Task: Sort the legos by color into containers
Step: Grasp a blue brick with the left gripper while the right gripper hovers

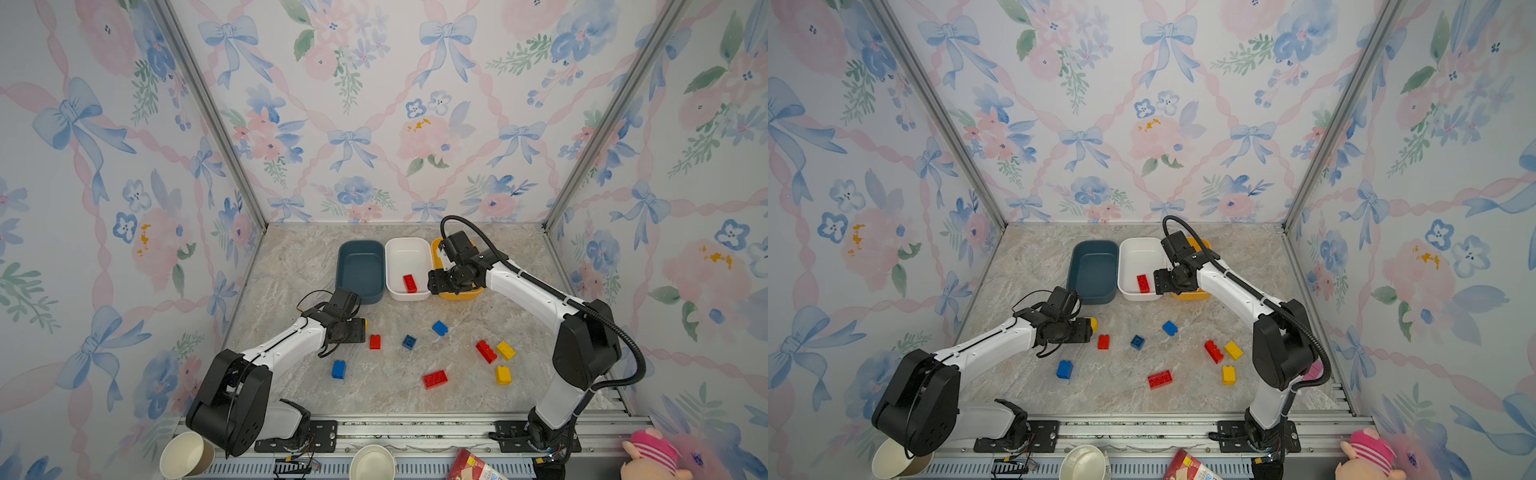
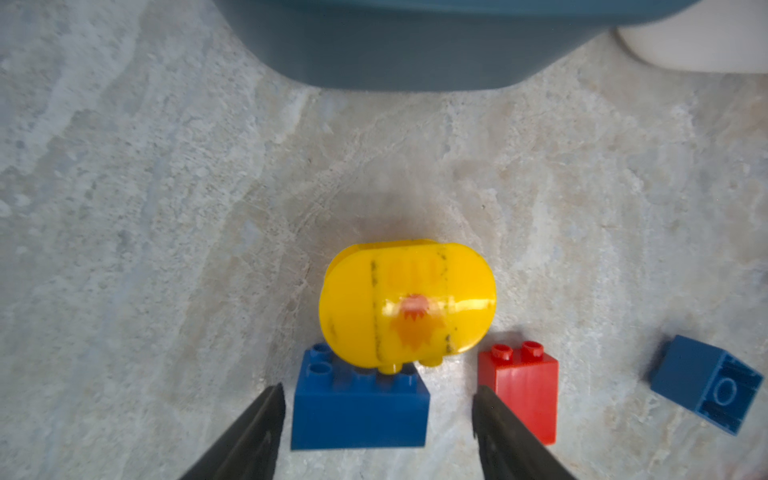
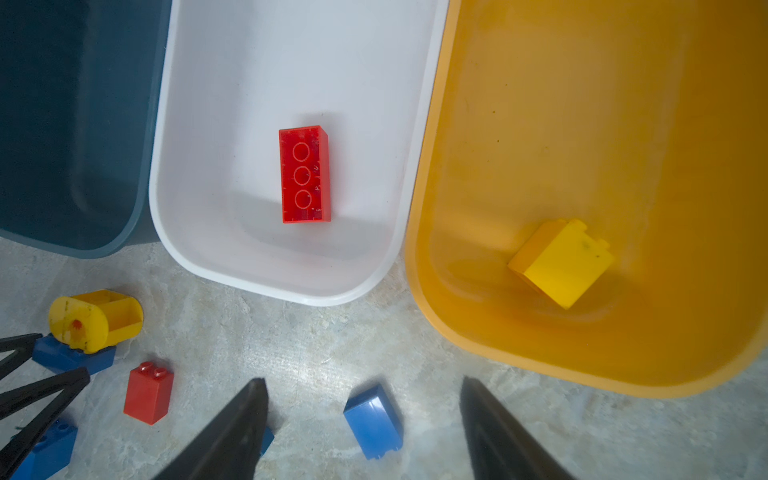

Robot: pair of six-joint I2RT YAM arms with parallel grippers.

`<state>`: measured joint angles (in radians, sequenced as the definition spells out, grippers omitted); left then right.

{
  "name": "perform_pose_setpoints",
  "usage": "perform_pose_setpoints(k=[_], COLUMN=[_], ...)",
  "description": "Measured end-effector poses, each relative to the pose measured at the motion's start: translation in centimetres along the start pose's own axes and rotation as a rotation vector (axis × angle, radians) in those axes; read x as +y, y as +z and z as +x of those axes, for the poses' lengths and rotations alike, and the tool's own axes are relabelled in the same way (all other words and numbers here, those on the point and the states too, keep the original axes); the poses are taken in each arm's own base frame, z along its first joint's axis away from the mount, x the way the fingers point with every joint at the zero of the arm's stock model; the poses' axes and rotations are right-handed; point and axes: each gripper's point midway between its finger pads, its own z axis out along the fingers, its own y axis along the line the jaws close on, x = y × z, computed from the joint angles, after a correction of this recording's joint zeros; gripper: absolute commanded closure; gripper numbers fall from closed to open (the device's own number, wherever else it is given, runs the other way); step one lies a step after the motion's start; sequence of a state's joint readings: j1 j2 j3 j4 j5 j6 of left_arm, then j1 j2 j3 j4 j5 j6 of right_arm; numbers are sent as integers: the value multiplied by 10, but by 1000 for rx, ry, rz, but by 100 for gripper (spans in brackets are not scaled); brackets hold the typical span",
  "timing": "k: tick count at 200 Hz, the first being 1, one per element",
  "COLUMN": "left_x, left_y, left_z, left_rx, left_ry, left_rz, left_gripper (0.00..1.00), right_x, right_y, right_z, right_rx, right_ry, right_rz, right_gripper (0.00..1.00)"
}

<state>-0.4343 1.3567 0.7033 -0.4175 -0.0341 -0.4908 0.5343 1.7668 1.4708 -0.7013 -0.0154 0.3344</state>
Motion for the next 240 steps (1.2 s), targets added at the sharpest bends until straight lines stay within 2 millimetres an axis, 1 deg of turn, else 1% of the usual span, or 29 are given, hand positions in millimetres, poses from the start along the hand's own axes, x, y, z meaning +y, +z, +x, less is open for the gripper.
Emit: perform_pose_setpoints(k=[84,116,185,217,240], left_x=[1,0,-3,-6,-12], left_y=[8,10,9,6,-7], left_z=[-1,1,2,1,-5], left_rx=[16,22,19,6,-39], left_ry=[13,21,29,31,26], left_rz=[-34,-42,-45,-35,-8], left_gripper=[36,42,55,57,57], right_x=[-3,-8,-13,-14,-16], right_y=[-2,-3,-14,-16,-17], right_z=[1,2,0,0,3], right_rx=[0,1,-19,-24,-18], right_ry=[6,15,29,30,33], right_rz=[-5,1,-5,-8,-9], right_gripper=[23,23,22,22,22])
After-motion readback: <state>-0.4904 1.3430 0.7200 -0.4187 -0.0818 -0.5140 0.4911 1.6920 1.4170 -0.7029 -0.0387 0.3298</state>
